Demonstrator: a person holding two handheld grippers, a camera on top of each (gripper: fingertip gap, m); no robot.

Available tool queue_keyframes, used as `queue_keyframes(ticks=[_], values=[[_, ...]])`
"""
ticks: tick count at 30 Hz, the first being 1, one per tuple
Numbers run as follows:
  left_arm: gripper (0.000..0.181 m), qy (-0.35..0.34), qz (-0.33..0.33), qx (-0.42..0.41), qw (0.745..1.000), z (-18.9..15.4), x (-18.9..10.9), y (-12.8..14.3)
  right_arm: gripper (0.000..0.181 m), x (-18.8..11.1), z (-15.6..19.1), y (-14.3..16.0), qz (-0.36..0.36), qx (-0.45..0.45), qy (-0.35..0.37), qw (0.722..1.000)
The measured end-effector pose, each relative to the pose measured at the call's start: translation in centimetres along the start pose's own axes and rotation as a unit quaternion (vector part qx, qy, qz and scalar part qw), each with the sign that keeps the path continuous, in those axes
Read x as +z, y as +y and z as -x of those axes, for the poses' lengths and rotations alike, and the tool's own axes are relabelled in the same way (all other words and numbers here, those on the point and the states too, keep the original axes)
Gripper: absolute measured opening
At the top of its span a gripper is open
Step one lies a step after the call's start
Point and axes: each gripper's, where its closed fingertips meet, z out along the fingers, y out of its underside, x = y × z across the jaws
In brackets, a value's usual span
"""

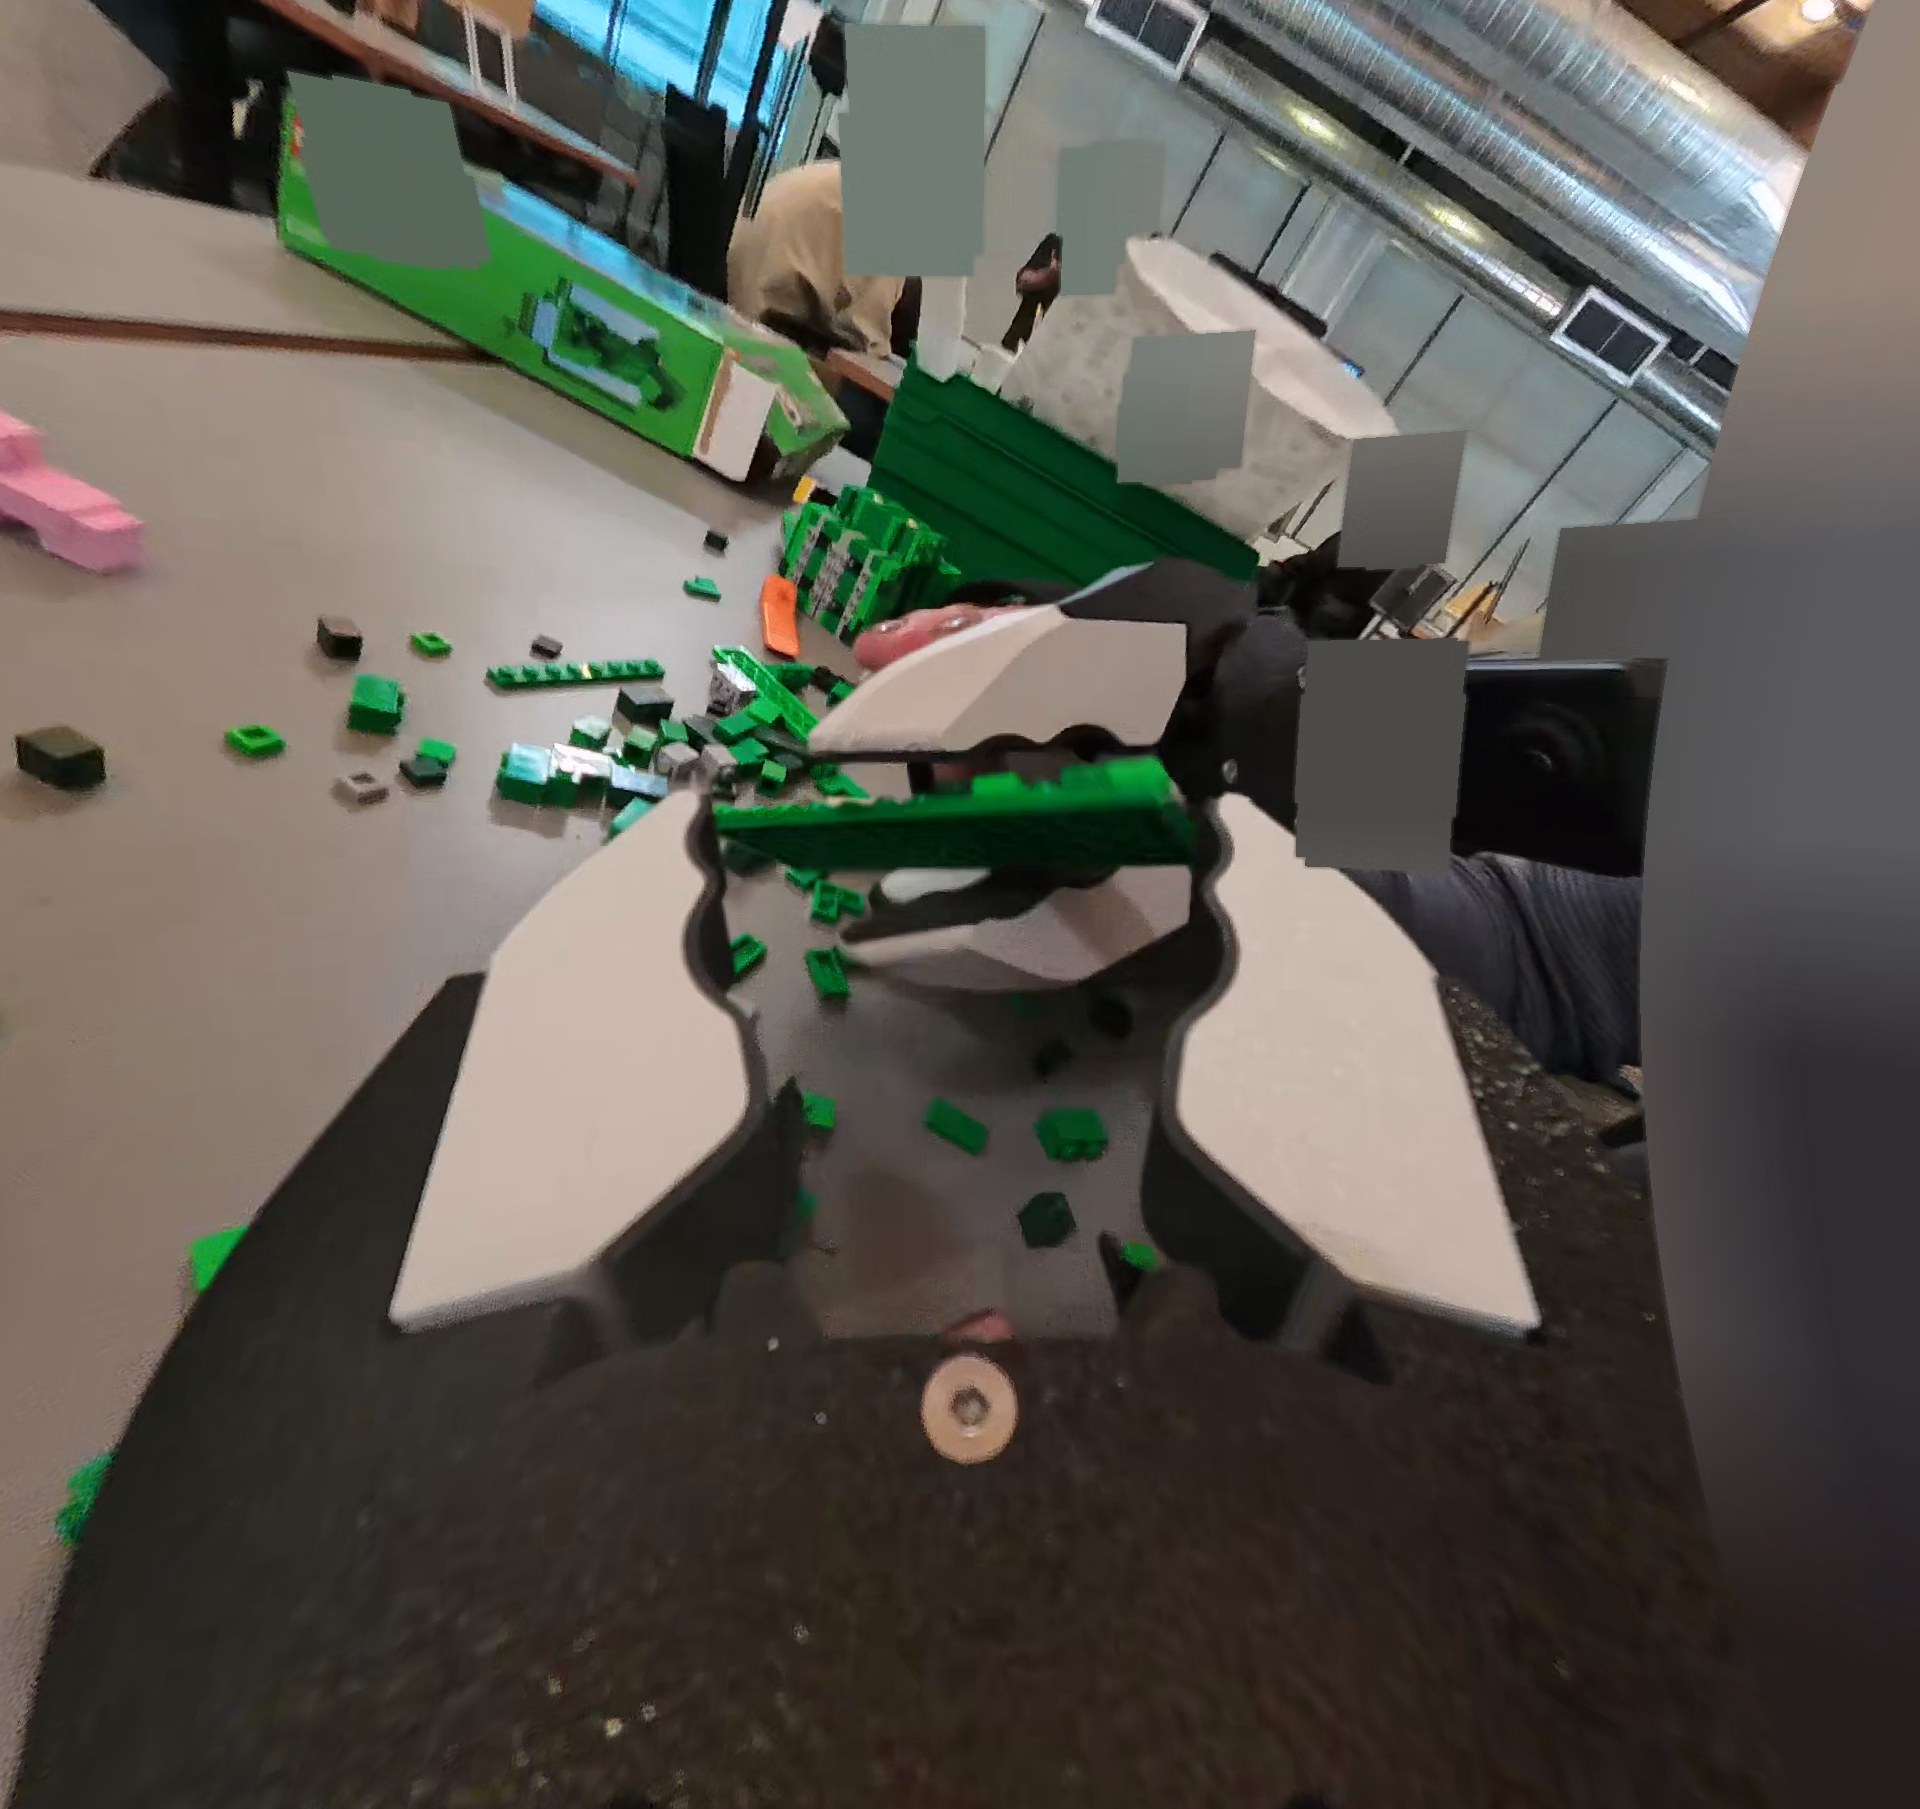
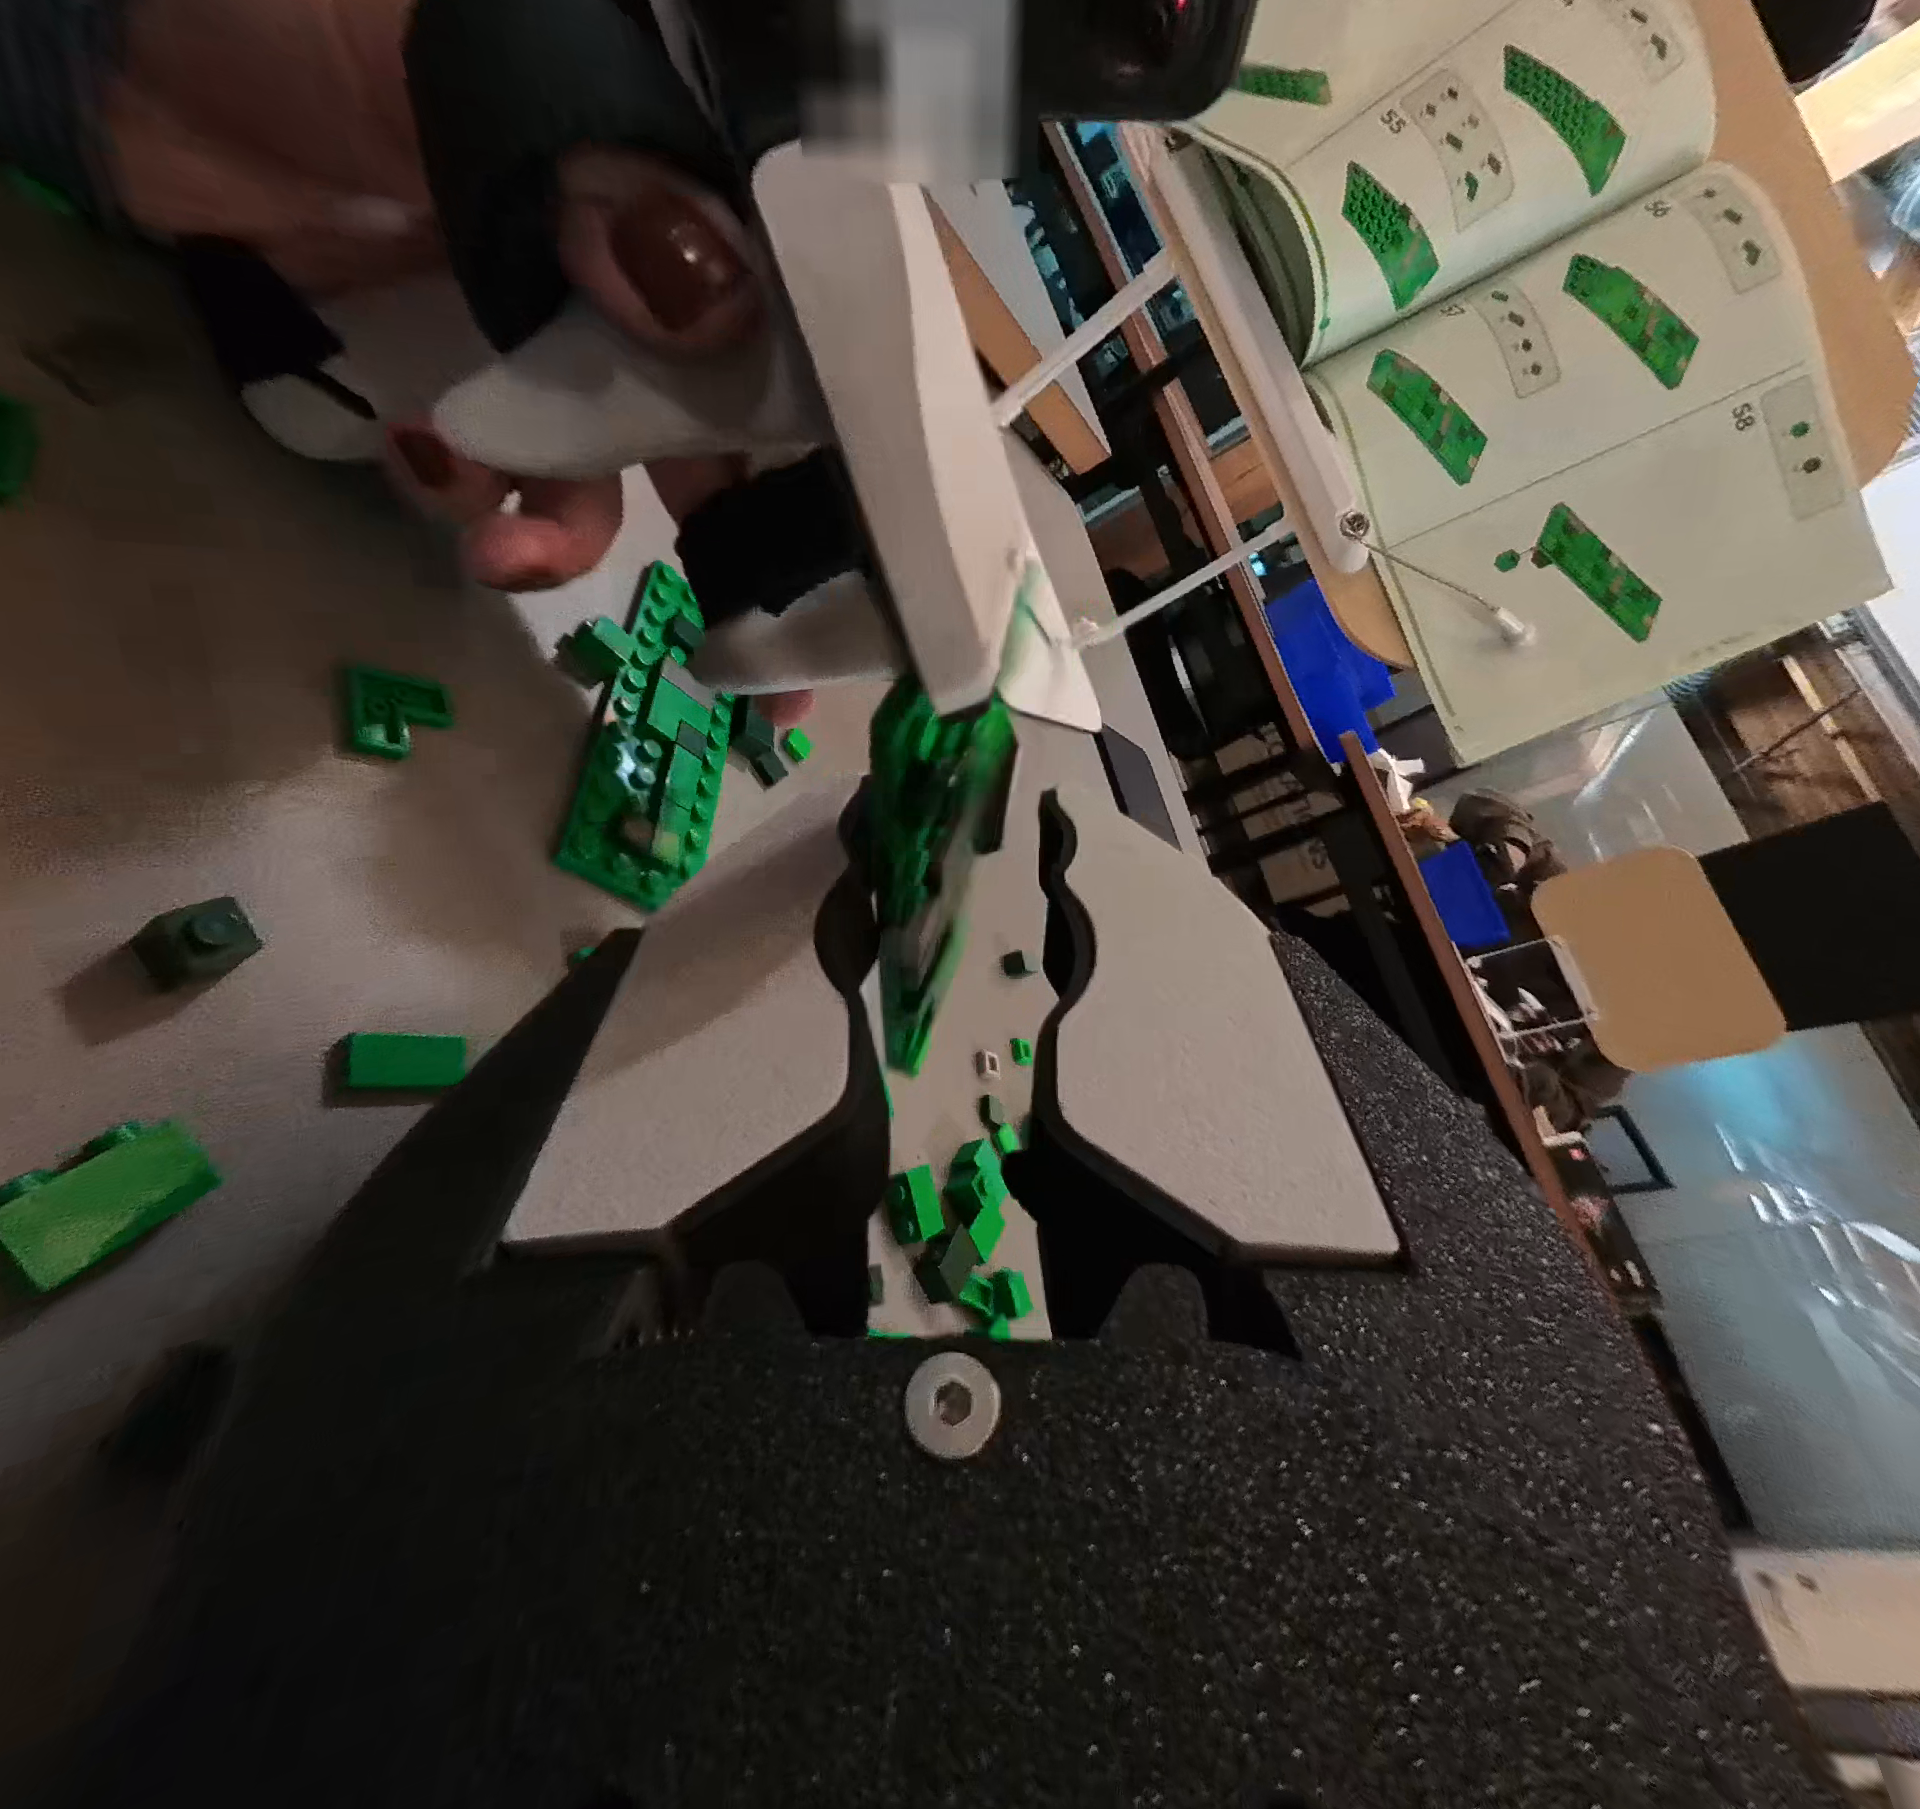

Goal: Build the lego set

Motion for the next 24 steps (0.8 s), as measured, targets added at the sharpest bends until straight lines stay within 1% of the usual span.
queue_keyframes(ticks=[3, 6, 8, 11, 13, 16, 19, 21, 22, 24], values=[[0.086, -0.001, 0.03, -0.011, 0.999, 0.0, 0.5, 0.9, 0.026, 0.2, -0.1, 0.3, 0.015, -0.005, 0.009, 1.0], [0.084, 0.005, 0.03, 0.001, 1.0, -0.3, 0.5, 0.8, 0.024, 0.2, -0.1, 0.5, 0.019, -0.001, 0.01, 1.0], [0.084, -0.001, 0.019, 0.012, 1.0, -0.2, 0.3, 0.4, 0.021, 0.2, -0.3, 0.5, 0.019, 0.001, 0.012, 1.0], [0.084, -0.019, -0.021, 0.039, 0.999, 0.2, -0.5, -1.0, 0.006, 0.0, -0.9, 0.4, 0.015, -0.001, 0.026, 1.0], [0.084, -0.048, -0.044, 0.064, 0.996, 0.6, -1.3, -2.0, 0.006, -0.1, -1.1, 0.4, 0.017, 0.015, 0.025, 0.999], [0.083, -0.081, -0.048, 0.112, 0.989, 0.9, -2.1, -2.9, 0.006, -0.6, -1.9, -0.7, -0.023, 0.057, 0.033, 0.998], [0.08, -0.104, -0.023, 0.181, 0.978, 0.7, -2.1, -2.7, 0.006, -1.4, -2.3, -2.4, -0.082, 0.09, 0.023, 0.992], [0.079, -0.106, 0.009, 0.237, 0.966, 0.3, -1.6, -1.9, 0.006, -2.0, -1.8, -3.7, -0.13, 0.104, -0.006, 0.986], [0.078, -0.092, 0.016, 0.265, 0.96, -0.5, -1.3, -1.6, 0.006, -2.2, -1.7, -4.0, -0.142, 0.111, -0.017, 0.983], [0.069, -0.079, 0.01, 0.318, 0.945, -1.9, -1.2, -1.6, 0.007, -2.7, -1.6, -4.6, -0.173, 0.142, -0.043, 0.974]])
